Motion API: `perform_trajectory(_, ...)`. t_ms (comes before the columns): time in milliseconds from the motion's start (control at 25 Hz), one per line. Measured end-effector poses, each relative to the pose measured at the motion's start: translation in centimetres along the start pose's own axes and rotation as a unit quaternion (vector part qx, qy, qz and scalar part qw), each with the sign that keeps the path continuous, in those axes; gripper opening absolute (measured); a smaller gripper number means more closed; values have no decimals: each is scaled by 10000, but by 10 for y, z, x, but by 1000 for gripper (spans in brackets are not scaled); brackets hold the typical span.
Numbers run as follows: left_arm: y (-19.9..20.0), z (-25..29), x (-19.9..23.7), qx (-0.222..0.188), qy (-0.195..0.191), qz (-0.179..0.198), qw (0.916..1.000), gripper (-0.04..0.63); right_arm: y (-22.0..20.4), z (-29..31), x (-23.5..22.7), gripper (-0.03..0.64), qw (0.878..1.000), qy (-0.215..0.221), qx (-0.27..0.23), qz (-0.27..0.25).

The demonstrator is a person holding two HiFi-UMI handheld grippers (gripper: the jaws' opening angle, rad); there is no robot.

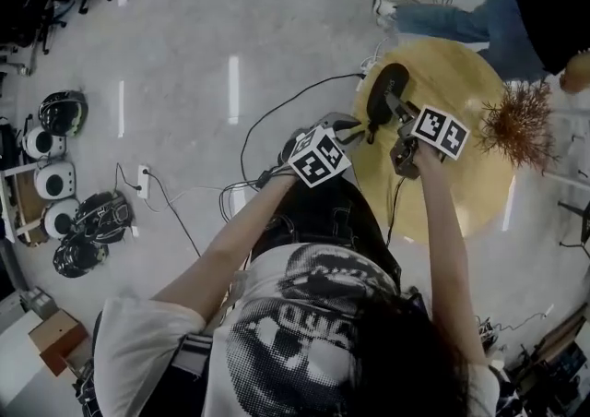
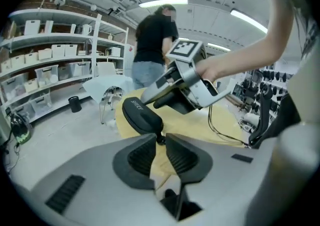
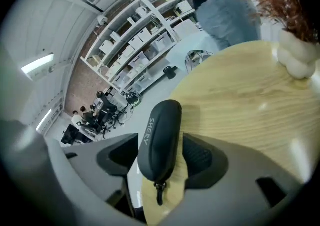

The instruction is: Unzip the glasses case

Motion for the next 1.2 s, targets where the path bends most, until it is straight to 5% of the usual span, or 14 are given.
perform_trajectory(640, 16, -76, -14, -390, -235, -255, 9986, 64, -72, -66, 66, 221, 9874, 288, -900, -1267)
perform_trajectory(1200, -18, -168, -43, -959, -85, -633, 9933, 64, -165, -91, 138, 182, 9750, 219, -984, -1981)
Point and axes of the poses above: the fingertips, and each gripper's own axes: z forward along the fingers, x to its left, y out of its top, the point moved 1 cm from there along -z, backward along the fingers, and after that the axes turned 9 degrees about x, right-handed, at the moved point
